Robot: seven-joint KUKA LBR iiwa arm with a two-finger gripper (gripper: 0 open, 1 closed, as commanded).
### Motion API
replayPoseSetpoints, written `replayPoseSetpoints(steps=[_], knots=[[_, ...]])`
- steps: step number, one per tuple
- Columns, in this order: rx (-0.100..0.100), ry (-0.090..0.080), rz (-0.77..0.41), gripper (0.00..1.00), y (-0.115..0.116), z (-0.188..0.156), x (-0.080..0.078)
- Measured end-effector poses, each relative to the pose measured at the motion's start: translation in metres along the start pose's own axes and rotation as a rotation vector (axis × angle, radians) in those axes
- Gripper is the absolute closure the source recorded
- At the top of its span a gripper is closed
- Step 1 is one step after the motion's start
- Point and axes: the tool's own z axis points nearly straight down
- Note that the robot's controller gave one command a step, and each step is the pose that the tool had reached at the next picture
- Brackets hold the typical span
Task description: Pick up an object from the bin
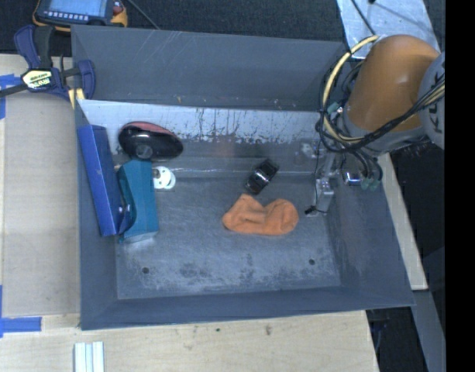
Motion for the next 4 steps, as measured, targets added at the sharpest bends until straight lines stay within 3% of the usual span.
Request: replayPoseSetpoints(steps=[1,2,3,4], knots=[[0.001,-0.008,-0.002,0.00,0.000,-0.005,-0.001],[0.002,-0.015,0.023,0.00,0.026,0.043,0.021],[0.000,-0.005,0.096,1.00,0.012,0.070,0.032],[0.000,-0.005,0.095,1.00,0.012,0.070,0.032]])
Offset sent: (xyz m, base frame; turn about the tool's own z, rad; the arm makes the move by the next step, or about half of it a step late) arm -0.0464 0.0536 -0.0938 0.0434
